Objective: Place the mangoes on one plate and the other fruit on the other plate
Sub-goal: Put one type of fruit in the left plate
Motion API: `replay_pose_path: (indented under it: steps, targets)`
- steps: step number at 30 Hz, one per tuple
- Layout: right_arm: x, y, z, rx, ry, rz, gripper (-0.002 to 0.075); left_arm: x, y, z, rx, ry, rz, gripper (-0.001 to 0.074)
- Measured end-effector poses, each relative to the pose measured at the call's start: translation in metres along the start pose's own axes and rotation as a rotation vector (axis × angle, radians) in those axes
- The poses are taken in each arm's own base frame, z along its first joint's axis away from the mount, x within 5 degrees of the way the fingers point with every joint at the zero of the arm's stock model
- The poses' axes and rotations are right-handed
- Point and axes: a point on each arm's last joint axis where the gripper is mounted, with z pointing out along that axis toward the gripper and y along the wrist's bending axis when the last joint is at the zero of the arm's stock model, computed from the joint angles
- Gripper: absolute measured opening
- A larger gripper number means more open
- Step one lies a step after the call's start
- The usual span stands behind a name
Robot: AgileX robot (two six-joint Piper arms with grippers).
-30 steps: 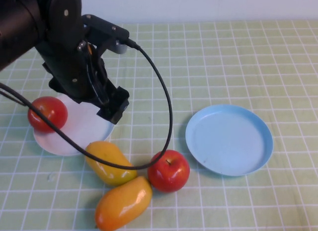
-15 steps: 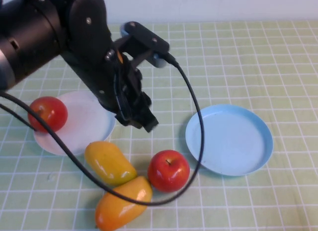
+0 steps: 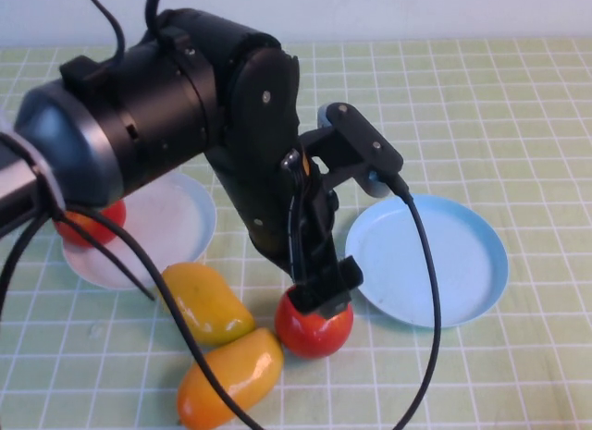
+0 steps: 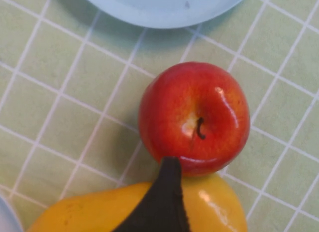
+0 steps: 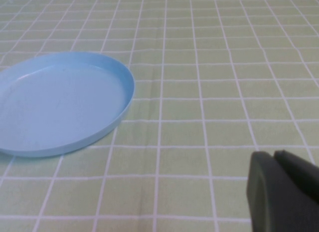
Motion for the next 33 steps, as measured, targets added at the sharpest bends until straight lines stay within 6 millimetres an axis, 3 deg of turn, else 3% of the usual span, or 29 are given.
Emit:
replay_pose_path:
  steps: [4,11,26,33]
  targets:
    - [0.000,0.000,0.000,-0.001,0.000,0.002,-0.0016,-0.002,-0.003,0.014,0.013,0.010,0.006,0.0668]
    - [0.000,0.000,0.000,-0.001,0.000,0.002,-0.0016,0.013,-0.003,0.048,-0.014,0.026,-0.015,0.0669]
    - [0.000,0.000,0.000,-0.001,0.000,0.002,-0.0016,0.012,0.004,0.056,-0.048,0.002,-0.252,0.0669]
    - [0.000,0.000,0.000,-0.001,0.000,0.002,-0.0016,0.007,0.009,0.067,-0.049,0.030,-0.265,0.0669]
